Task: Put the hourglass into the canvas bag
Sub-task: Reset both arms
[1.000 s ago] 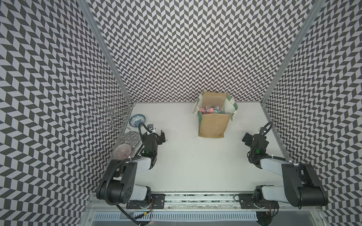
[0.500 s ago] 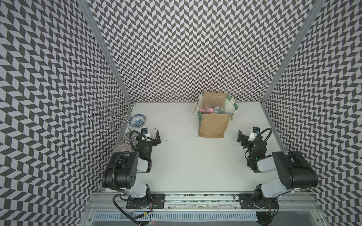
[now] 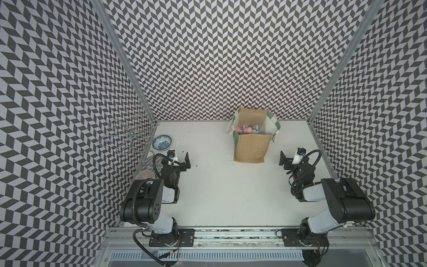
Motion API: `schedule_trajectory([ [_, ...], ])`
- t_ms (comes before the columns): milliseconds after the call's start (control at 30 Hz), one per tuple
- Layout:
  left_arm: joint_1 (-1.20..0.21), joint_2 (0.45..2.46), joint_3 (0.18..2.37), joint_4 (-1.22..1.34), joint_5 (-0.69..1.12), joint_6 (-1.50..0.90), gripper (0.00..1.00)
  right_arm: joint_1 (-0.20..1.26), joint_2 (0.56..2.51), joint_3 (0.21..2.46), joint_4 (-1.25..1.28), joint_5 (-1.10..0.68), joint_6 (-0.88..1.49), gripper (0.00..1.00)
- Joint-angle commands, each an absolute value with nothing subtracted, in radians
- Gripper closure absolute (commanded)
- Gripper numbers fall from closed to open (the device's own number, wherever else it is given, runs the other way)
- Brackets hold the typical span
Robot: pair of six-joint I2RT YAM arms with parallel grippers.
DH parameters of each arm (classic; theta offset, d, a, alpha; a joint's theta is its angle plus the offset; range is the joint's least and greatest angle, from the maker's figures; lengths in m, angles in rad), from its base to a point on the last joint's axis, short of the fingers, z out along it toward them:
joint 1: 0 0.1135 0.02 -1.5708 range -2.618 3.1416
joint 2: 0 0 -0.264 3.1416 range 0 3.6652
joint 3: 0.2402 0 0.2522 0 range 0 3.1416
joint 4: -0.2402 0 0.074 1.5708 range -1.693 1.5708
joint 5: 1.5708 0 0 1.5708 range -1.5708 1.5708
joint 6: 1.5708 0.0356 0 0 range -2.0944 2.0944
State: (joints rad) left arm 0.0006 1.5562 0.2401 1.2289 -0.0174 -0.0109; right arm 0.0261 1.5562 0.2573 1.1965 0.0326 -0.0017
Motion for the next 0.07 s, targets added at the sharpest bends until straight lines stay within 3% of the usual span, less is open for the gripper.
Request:
schedule_trajectory([
  [0,-0.004,1.555,0.256,1.255,-0.022,0.006,0.01,0.032,1.548,0.272,1.235,0.017,-0.020,0.01],
  [33,-0.004,1.555,0.256,1.255,-0.022,0.006,0.01,0.032,1.544,0.269,1.235,0.017,-0.020,0.01],
])
